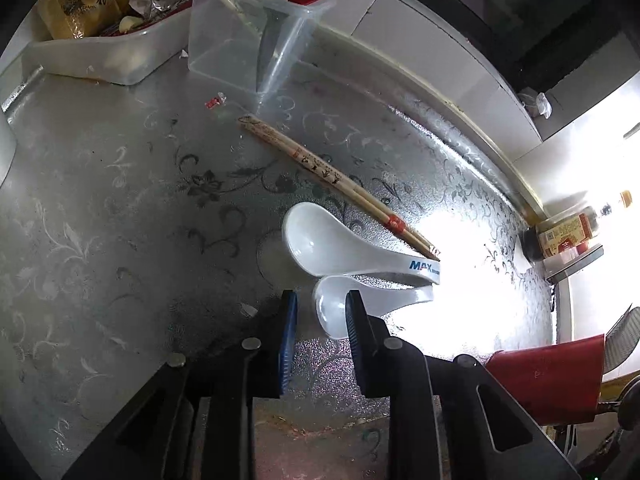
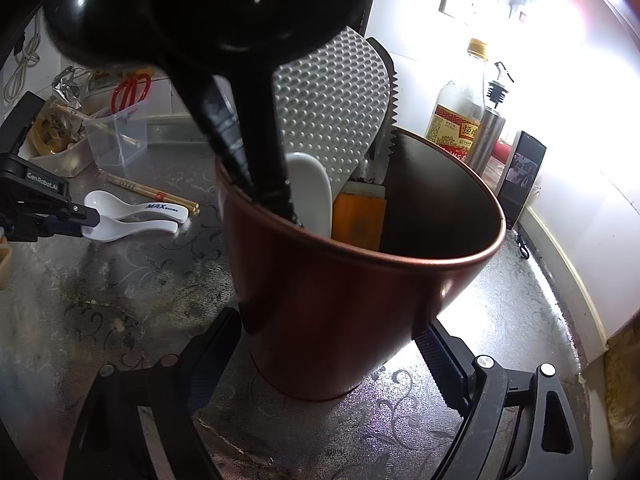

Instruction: Organize utensils

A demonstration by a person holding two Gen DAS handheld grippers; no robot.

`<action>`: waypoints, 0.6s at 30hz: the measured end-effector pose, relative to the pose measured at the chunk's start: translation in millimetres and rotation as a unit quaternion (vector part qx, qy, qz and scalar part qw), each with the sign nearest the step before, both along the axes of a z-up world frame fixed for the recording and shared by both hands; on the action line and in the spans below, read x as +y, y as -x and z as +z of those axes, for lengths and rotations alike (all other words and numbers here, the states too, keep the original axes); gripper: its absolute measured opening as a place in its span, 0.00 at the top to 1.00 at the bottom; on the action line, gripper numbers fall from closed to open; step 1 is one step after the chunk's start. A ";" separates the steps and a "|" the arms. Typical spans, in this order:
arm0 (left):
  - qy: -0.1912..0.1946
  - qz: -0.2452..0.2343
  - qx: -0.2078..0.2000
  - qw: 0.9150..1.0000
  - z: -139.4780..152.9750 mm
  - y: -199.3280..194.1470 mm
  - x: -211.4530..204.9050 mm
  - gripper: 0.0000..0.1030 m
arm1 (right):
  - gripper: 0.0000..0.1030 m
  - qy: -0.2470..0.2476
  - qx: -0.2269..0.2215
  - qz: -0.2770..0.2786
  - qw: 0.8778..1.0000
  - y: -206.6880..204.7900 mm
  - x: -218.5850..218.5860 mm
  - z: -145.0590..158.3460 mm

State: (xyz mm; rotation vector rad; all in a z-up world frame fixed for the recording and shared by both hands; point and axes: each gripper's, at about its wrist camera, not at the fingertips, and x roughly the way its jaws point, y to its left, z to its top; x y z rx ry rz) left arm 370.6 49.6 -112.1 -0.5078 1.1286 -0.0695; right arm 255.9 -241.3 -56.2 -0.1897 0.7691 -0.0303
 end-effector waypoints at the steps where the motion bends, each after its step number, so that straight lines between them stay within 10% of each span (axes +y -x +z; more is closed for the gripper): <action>1: 0.000 -0.002 0.001 1.000 -1.6 -0.2 -1.6 0.76 | 0.13 0.000 0.000 0.000 1.000 0.1 -0.1 0.1; 18: -0.035 0.007 -0.041 0.999 12.5 8.4 -4.5 0.94 | 0.13 0.001 0.000 0.000 1.000 2.4 0.4 3.2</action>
